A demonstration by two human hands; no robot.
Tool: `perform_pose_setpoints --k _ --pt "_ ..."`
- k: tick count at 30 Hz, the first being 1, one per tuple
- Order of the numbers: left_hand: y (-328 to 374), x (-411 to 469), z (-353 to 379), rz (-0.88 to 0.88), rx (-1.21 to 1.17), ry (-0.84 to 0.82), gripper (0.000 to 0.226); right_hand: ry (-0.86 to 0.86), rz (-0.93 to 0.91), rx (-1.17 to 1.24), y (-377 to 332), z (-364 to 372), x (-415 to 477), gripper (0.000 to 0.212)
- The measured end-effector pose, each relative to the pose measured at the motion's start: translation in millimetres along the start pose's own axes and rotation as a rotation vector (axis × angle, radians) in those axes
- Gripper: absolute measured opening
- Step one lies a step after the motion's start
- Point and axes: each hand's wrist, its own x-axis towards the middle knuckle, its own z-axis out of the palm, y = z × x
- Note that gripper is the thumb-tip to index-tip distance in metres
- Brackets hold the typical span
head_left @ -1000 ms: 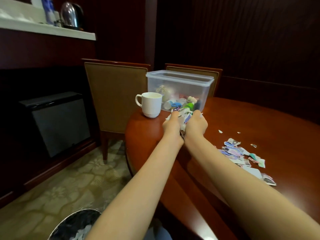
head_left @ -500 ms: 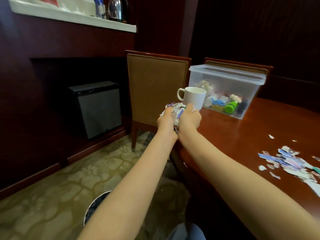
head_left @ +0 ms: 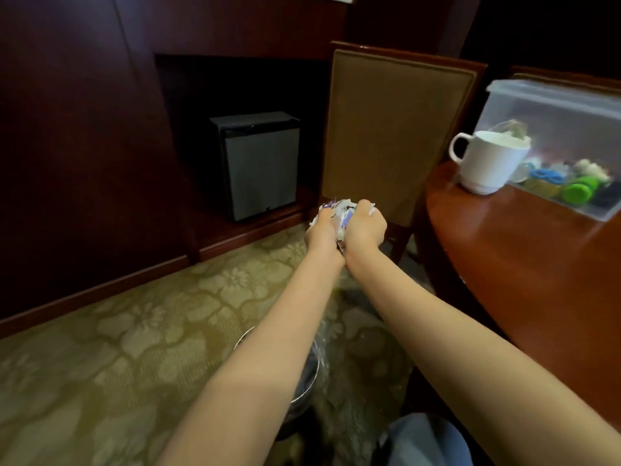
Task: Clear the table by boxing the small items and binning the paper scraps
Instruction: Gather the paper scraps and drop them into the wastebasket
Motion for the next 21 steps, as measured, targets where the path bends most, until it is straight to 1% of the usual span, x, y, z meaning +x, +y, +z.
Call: perform_pose_setpoints --k 3,6,11,14,17,21 --pt "-6 21 -29 -0.024 -0.037 0.056 0.033 -0.047 0.060 -0.054 27 16 -4 0.032" --pt "-17 40 -59 -0.021 -0.054 0.130 0.038 -0.097 0.156 -0.083 58 30 -10 0.028" --pt "-38 64 -109 -0.067 -0.074 0.255 0.034 -0.149 0.324 -0.128 108 46 -20 0.033" --pt "-49 74 -132 -0.131 -0.077 0.323 0.026 -0.145 0.415 -0.154 131 51 -26 0.028" --pt "-62 81 -151 -0.171 -0.104 0.352 0.025 -0.173 0.468 -0.230 152 54 -30 0.024" --pt "-79 84 -170 -0.212 -0.096 0.424 0.030 -0.175 0.566 -0.301 183 55 -32 0.034"
